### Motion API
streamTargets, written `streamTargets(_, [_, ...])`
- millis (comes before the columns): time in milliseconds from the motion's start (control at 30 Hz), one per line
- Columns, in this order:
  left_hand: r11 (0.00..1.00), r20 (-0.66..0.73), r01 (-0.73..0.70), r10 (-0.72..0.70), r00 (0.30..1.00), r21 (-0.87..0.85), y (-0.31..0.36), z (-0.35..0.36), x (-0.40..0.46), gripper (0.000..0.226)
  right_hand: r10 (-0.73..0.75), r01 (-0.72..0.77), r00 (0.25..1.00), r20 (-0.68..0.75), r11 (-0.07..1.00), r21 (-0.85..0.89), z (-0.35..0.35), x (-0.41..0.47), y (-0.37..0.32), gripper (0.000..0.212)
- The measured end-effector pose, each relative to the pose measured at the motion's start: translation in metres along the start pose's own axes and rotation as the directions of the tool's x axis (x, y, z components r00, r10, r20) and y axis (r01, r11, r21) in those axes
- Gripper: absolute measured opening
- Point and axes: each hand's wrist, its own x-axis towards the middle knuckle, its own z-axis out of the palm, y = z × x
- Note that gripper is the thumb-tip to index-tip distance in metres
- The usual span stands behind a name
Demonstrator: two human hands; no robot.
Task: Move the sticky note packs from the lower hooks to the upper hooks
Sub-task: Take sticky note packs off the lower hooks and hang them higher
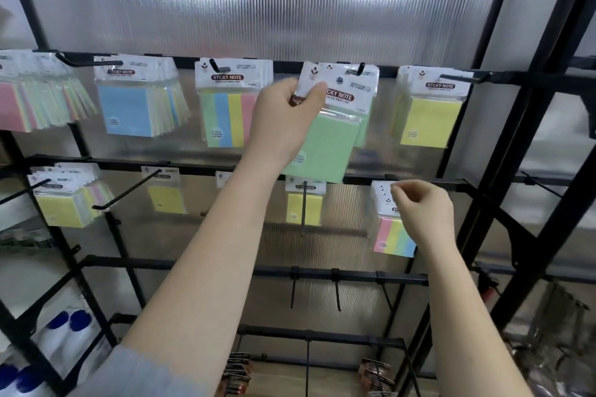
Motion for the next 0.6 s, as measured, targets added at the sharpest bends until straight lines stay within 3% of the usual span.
streamTargets(100, [0.997, -0.016, -0.015, 0.013, 1.0, -0.077, 0.008, 0.012, 0.011, 0.019, 0.062, -0.062, 0.998, -0.019, 0.998, 0.025, -0.003, -0.006, 0.012, 0.015])
streamTargets(200, [0.996, -0.044, -0.022, 0.018, 0.999, -0.088, 0.014, 0.026, 0.021, 0.017, 0.083, -0.081, 0.996, -0.031, 0.995, 0.056, -0.004, -0.011, 0.016, 0.014])
streamTargets(600, [0.993, -0.125, 0.013, -0.027, 0.992, -0.116, 0.008, 0.043, 0.027, 0.031, 0.085, -0.083, 0.996, -0.019, 0.993, 0.088, -0.005, -0.014, 0.017, 0.016])
